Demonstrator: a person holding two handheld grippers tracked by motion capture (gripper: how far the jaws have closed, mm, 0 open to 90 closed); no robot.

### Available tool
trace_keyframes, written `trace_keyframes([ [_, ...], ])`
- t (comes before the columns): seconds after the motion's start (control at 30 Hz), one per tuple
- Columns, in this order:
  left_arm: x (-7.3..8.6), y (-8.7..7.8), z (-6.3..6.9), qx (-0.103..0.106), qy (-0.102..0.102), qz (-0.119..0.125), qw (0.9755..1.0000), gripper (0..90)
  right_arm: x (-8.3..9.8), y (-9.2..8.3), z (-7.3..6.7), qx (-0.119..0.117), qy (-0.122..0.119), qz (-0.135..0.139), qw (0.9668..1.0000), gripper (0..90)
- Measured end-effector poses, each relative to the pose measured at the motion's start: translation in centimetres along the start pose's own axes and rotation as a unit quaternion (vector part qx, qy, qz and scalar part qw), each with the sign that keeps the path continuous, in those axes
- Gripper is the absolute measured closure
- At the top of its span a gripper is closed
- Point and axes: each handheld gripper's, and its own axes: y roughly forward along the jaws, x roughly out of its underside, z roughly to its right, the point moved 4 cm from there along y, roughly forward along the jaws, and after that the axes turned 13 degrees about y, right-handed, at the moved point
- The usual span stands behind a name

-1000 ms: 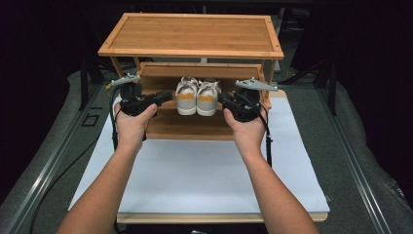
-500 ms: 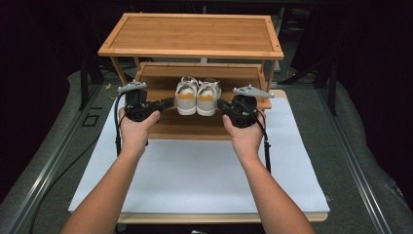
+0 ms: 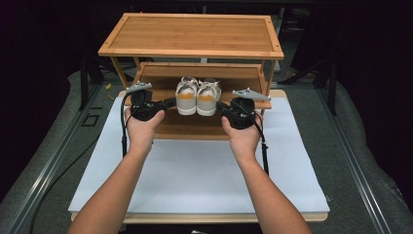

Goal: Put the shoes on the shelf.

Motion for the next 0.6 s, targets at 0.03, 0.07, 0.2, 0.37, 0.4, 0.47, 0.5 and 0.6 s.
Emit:
trace_keyframes([
  [0.03,0.0,0.1,0.0,-0.001,-0.001,-0.002,1.0,89.6,0.1,0.1,0.0,0.001,0.0,-0.002,1.0,90.0],
  [0.07,0.0,0.1,0.0,0.0,-0.001,-0.001,1.0,89.7,0.1,0.2,-0.1,0.0,-0.002,0.002,1.0,90.0],
  [0.2,-0.2,0.2,0.1,0.001,0.005,-0.007,1.0,89.9,0.0,0.2,-0.1,0.008,-0.002,0.004,1.0,90.0],
  [0.37,-0.4,0.5,-0.1,0.007,0.007,-0.012,0.9999,90.0,-0.2,0.5,0.2,0.003,0.009,0.004,0.9999,90.0],
  [0.4,-0.5,0.7,-0.3,0.008,0.006,-0.012,0.9999,90.0,-0.3,0.6,0.3,0.001,0.013,-0.002,0.9999,90.0],
  [0.47,-0.5,0.9,-0.4,0.009,0.001,-0.011,0.9999,90.0,-0.4,0.8,0.4,0.003,0.011,-0.001,0.9999,90.0],
  [0.5,-0.5,1.0,-0.6,0.009,-0.004,-0.009,0.9999,90.0,-0.5,0.9,0.4,0.005,0.012,0.003,0.9999,90.0],
  [0.6,-0.6,1.3,-1.0,0.012,-0.011,-0.008,0.9998,90.0,-0.6,1.2,0.4,0.008,0.011,0.002,0.9999,90.0],
])
